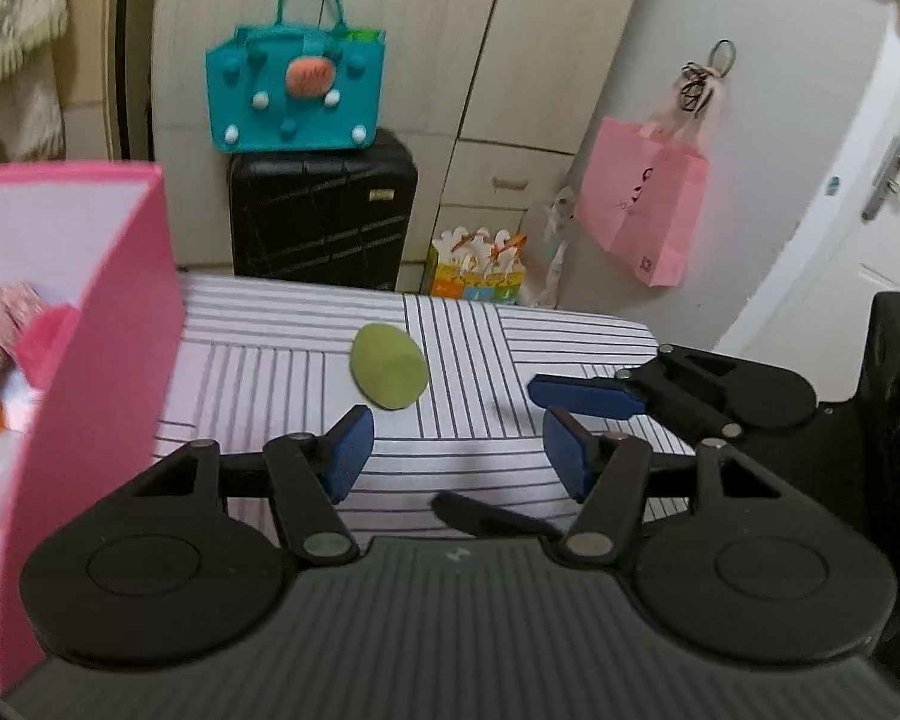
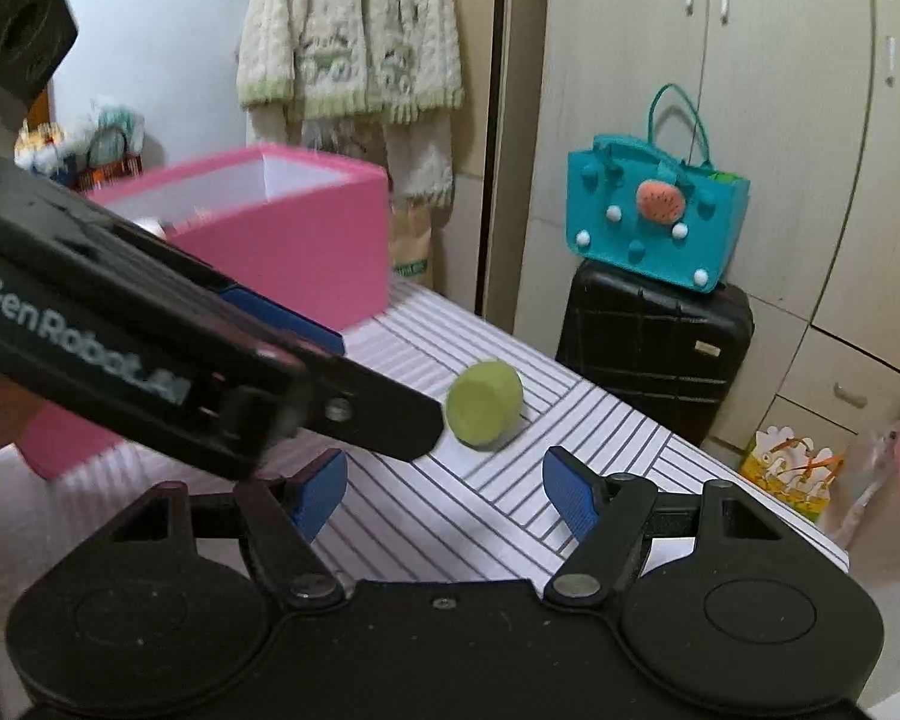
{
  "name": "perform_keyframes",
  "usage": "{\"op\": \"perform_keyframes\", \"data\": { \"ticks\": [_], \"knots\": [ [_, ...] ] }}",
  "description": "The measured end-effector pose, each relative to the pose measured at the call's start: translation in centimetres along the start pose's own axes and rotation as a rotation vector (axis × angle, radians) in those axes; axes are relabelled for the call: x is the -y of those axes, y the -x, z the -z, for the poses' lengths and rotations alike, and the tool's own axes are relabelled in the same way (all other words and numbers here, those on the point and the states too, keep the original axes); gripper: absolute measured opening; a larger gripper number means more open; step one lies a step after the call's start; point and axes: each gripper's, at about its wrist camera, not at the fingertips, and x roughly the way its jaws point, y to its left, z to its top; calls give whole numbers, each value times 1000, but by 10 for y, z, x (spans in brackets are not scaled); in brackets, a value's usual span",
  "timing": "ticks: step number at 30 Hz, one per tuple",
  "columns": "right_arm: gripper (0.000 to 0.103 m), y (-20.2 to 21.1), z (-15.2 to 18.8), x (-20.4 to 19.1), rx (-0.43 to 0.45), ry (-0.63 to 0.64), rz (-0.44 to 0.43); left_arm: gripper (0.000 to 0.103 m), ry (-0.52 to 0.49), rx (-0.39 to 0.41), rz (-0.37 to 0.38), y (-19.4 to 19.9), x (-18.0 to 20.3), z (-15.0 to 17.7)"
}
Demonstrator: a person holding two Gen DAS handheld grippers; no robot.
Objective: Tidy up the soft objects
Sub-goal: 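Withdraw the left tool from the box toward the green round sponge, then lower the left tool around the green sponge and close on it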
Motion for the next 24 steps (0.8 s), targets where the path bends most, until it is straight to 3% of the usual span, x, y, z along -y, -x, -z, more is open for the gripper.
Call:
{"op": "perform_keyframes", "data": {
  "ticks": [4,14,19,20,24],
  "knots": [
    [76,-22,3,8,-16,29,15,61,53,-38,10,-26,-5,2],
    [75,-51,-4,26,15,13,-29,58,145,5,-79,-64,-12,-9],
    [73,-63,-4,28,21,9,-62,52,132,39,-138,-72,-12,-13],
    [70,-64,-4,28,23,9,-62,47,139,40,-144,-74,-13,-14],
    [53,-66,-5,32,42,-18,-59,43,171,43,-166,-81,-19,-14]
  ]
}}
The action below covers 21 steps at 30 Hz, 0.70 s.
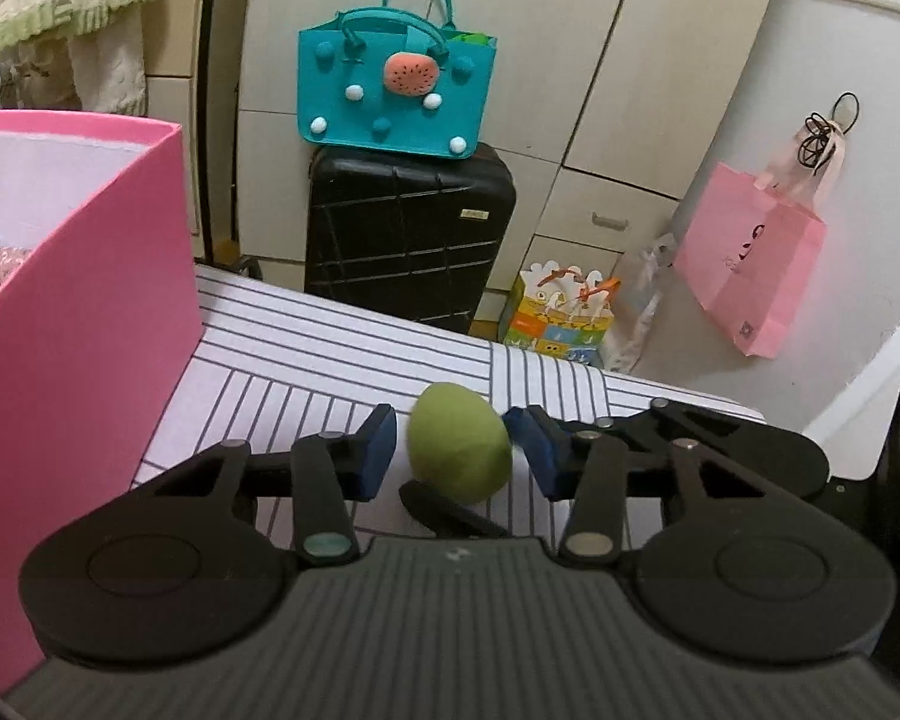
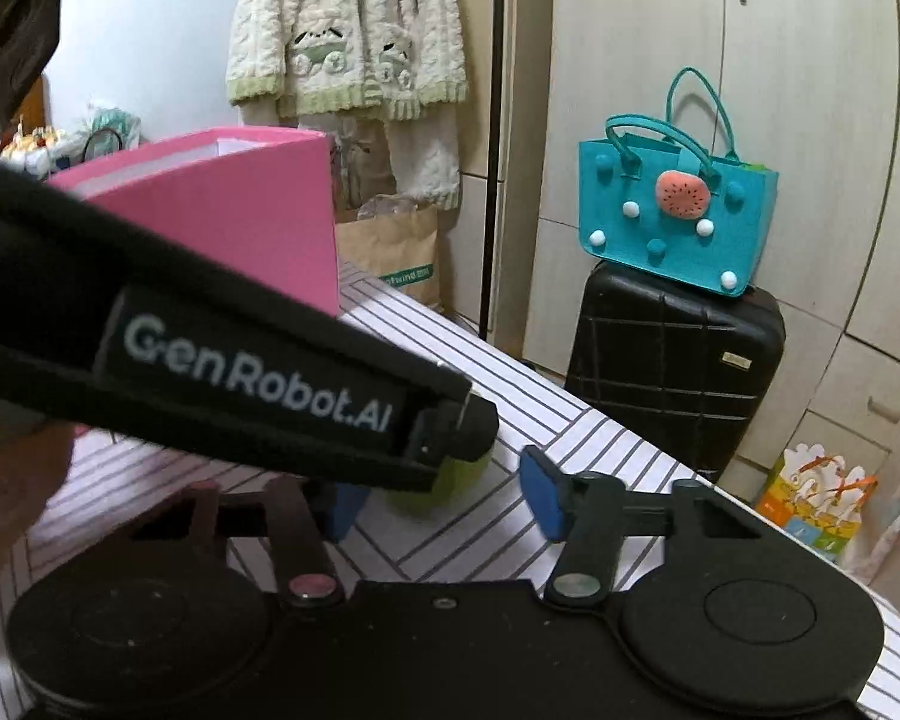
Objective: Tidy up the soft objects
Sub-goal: 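Lower the left tool around the green sponge and close on it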
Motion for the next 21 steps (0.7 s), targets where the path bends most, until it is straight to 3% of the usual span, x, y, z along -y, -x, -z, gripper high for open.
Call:
{"op": "perform_keyframes", "data": {
  "ticks": [2,8,21],
  "knots": [
    [46,1,-1,2,11,-15,-11,40,-6,4,9,-1,0,0],
    [44,2,0,0,13,-7,-11,37,12,-22,21,-9,-2,3],
    [44,29,2,-14,2,-23,9,35,-36,-47,73,12,3,8]
  ]
}}
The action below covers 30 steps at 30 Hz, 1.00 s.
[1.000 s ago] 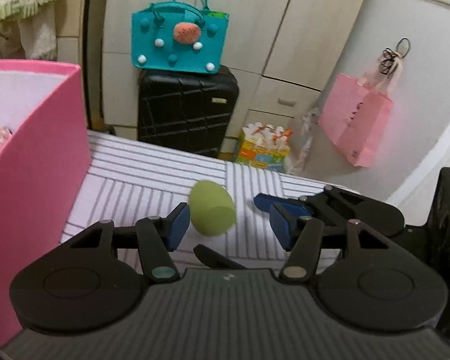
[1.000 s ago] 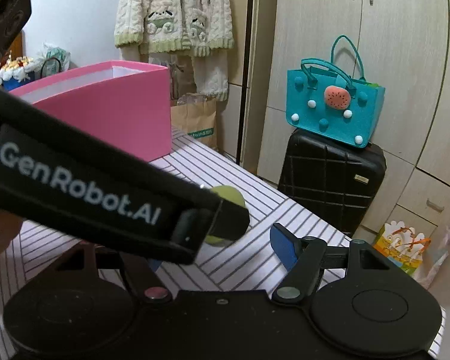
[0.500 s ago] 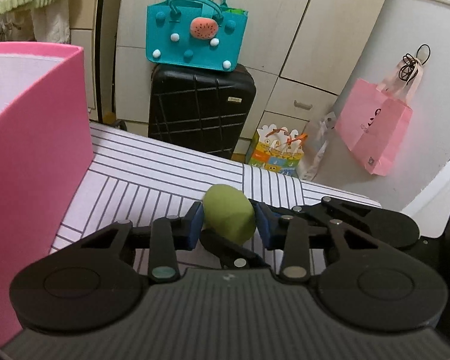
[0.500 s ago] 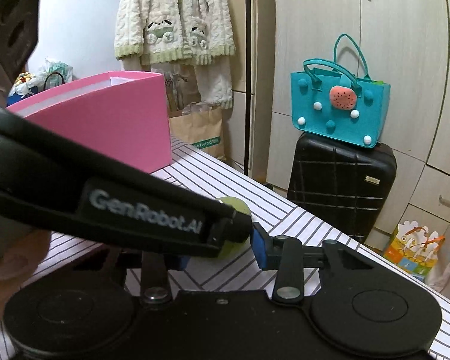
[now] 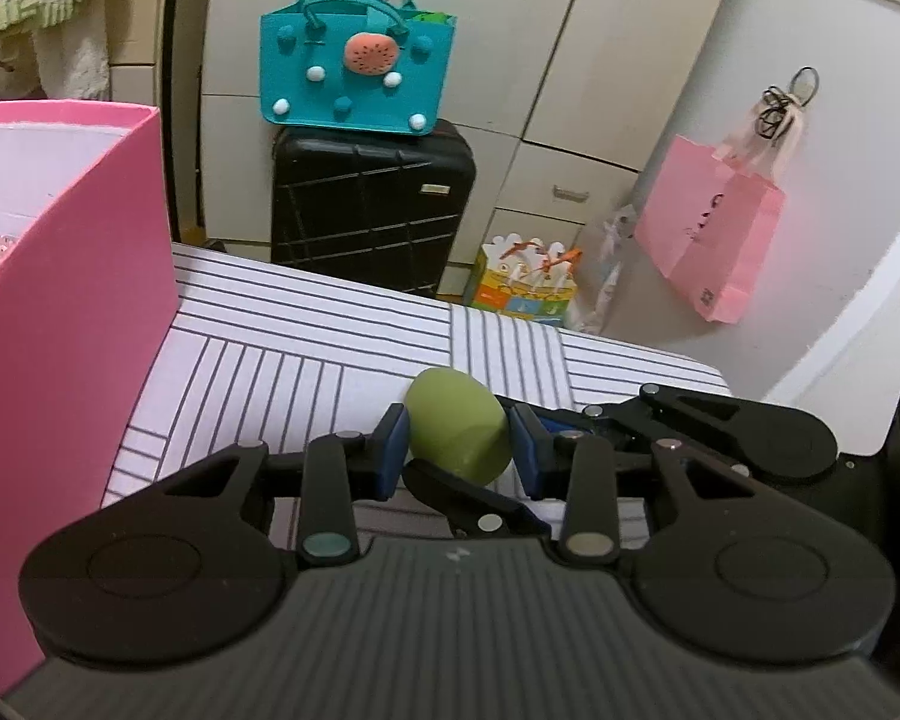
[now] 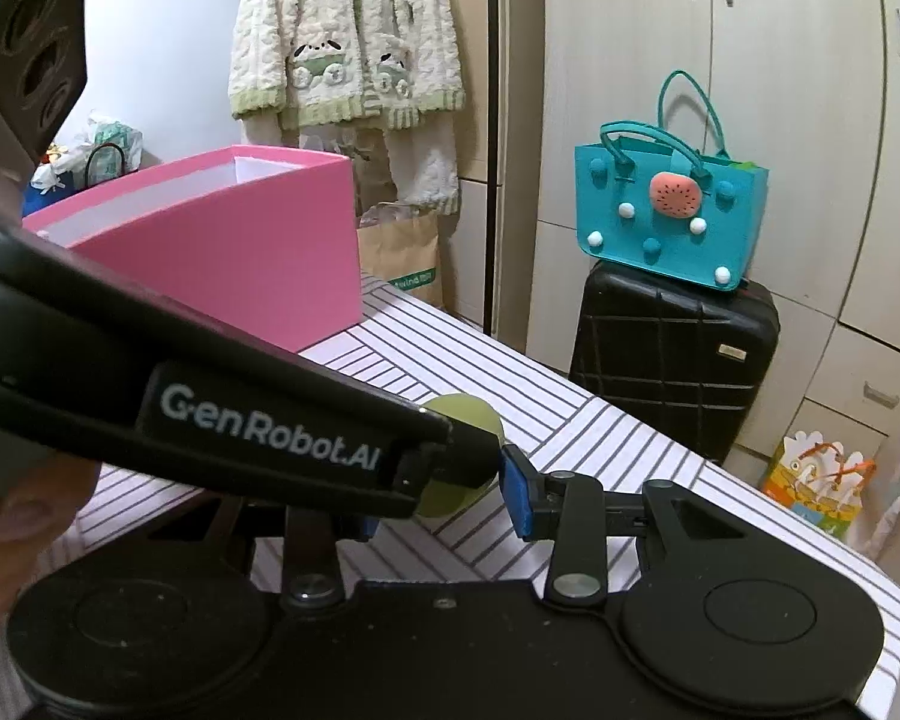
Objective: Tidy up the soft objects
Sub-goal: 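Lower the left tool around the green sponge and close on it, then lift and carry the green sponge with the left tool over the box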
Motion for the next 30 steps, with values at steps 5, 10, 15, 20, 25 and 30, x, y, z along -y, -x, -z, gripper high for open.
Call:
{"op": "perform_keyframes", "data": {
  "ticks": [5,10,15,20,25,30],
  "knots": [
    [44,24,2,-13,26,-2,15,35,7,14,57,21,1,6],
    [44,48,4,-35,33,16,47,35,-20,22,98,46,3,14],
    [44,69,4,-54,20,2,75,35,-82,12,131,71,7,23],
    [44,90,7,-70,-3,-11,85,35,-133,3,162,97,10,35],
    [44,107,10,-93,-29,-12,98,35,-146,-37,213,122,4,45],
    [44,125,5,-121,-34,8,110,35,-128,-63,295,146,-11,52]
  ]
}}
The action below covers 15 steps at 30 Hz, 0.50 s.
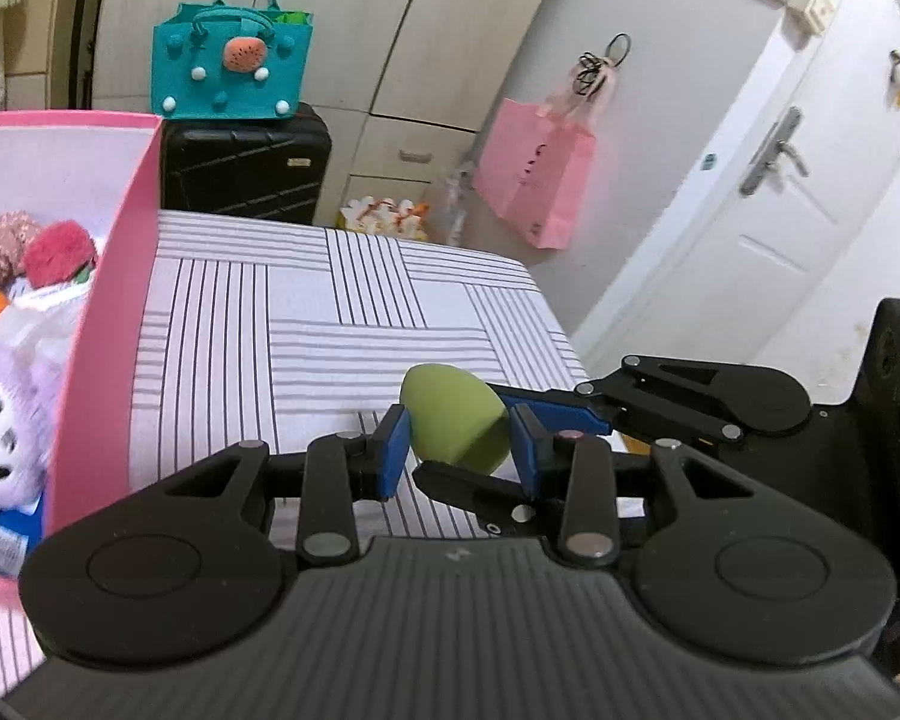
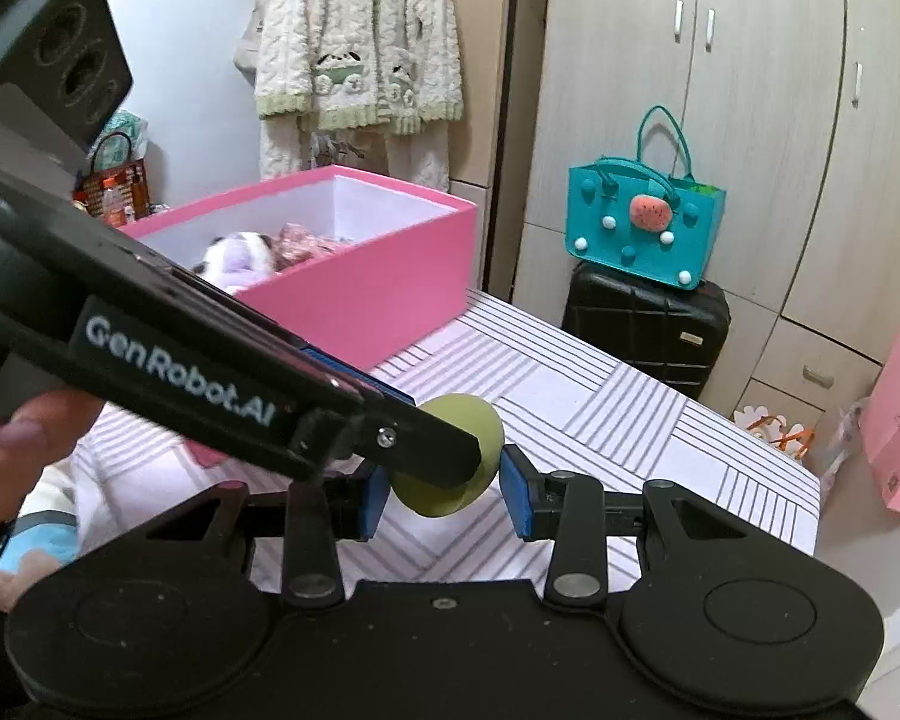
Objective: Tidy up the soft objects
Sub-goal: 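Lift and carry the green sponge with the left tool over the box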
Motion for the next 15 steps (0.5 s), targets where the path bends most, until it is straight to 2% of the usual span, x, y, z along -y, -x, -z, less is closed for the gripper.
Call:
{"op": "perform_keyframes", "data": {
  "ticks": [8,15],
  "knots": [
    [44,22,-20,-42,34,43,-36,35,51,-18,102,56,-24,7],
    [45,26,-48,-81,76,133,-40,35,64,59,118,105,-49,14]
  ]
}}
